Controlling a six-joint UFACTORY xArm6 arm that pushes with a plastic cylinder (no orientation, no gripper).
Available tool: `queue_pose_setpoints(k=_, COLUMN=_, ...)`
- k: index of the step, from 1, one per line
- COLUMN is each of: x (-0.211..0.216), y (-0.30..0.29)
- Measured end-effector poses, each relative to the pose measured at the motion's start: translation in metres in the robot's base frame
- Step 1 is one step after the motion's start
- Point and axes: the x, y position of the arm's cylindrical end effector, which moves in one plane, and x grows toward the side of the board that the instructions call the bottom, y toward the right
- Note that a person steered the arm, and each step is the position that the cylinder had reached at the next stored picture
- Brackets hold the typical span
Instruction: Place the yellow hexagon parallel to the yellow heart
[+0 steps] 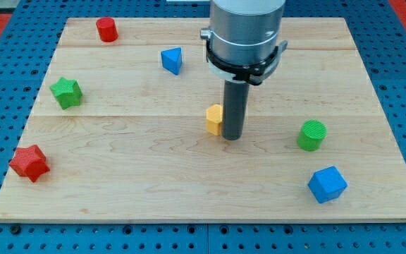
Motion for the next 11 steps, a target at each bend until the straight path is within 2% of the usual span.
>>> queue_pose_setpoints(k=1, x=0.003, y=-0.060)
queue_pose_setpoints(k=2, x=-0.011, y=-0.084)
queue_pose_setpoints(k=3, x=-0.024, y=-0.069)
queue_pose_setpoints(k=6, x=-0.024, y=0.099)
queue_pose_setpoints(k=7, x=-0.065, y=0.133)
queue_pose_setpoints(k=9, x=-0.041, y=0.141)
queue_pose_setpoints(k=11, x=-0.008, y=0.075)
